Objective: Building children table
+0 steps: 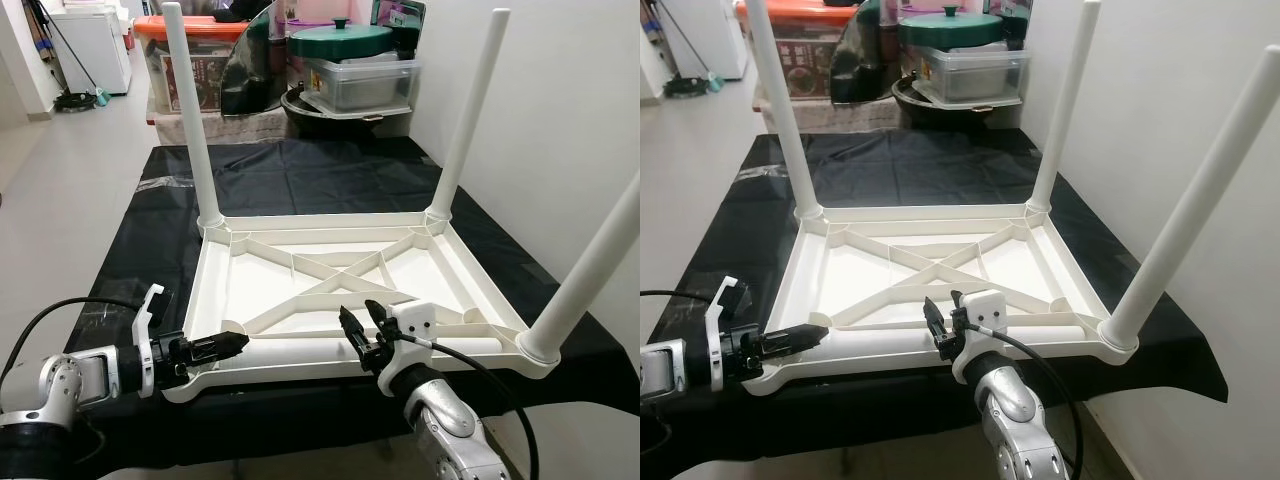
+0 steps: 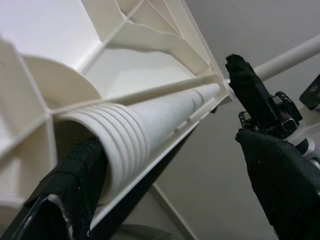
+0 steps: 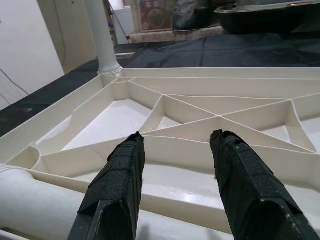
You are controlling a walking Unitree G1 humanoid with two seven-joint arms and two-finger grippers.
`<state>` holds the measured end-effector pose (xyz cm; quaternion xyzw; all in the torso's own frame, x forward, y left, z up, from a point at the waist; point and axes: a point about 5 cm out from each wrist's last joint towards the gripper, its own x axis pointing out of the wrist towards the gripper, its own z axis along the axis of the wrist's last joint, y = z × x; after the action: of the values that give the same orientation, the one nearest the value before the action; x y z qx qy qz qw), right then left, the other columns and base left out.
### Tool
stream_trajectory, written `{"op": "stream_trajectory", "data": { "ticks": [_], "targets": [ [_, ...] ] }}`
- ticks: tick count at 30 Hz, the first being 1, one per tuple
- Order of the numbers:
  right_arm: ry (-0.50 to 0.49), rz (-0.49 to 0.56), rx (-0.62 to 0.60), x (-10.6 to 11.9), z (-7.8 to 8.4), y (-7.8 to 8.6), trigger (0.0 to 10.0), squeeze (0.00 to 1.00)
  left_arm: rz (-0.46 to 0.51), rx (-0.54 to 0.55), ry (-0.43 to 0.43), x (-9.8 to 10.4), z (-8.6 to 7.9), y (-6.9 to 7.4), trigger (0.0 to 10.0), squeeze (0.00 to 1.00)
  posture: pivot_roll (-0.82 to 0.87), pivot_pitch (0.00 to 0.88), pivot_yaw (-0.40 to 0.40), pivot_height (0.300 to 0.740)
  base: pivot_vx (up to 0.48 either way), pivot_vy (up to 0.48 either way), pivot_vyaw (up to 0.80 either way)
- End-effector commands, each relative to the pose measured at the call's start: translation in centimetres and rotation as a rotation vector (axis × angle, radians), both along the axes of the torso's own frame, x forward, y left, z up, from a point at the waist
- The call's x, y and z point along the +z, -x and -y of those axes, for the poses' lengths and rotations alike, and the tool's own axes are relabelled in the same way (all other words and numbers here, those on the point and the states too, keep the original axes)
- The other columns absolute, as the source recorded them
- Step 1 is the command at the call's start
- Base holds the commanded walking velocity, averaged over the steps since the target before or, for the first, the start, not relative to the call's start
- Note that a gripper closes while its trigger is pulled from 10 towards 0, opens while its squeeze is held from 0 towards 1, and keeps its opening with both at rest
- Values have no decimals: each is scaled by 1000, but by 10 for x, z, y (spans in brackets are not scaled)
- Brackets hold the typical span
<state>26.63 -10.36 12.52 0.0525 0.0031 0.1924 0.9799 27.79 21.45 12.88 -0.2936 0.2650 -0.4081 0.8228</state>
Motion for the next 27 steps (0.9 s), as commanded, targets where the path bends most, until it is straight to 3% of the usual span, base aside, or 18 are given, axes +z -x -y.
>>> {"op": "stream_trajectory", "data": {
  "ticks": [1, 8, 14, 20, 26, 27],
  "targets": [
    [-8, -14, 2, 0, 1, 2, 10000, 0, 0, -21, 13, -2, 6, 1, 10000, 0, 177, 0, -76, 740, 0, 0, 0],
    [-7, -13, -1, 1, 2, 2, 10000, 0, -1, -37, 13, -6, 17, -4, 10000, 0, 169, 0, -72, 740, 0, 0, 0],
    [-7, -14, -1, 1, 2, 3, 10000, 0, 24, -61, 69, 3, 24, -7, 10000, 0, 166, 0, -71, 740, 0, 0, 0],
    [-7, -18, 6, 1, 2, 3, 10000, 0, 90, -151, 175, 25, 24, 1, 10000, 0, 170, 0, -73, 740, 0, 0, 0],
    [-6, -18, 5, 1, 2, 3, 10000, 0, 100, -184, 161, 27, 22, 6, 10000, 0, 172, 0, -69, 740, 0, 0, 0],
    [-6, -19, 4, 1, 2, 3, 10000, 0, 90, -182, 154, 25, 22, 6, 8196, 0, 170, 0, -70, 740, 0, 0, 0]
  ]
}}
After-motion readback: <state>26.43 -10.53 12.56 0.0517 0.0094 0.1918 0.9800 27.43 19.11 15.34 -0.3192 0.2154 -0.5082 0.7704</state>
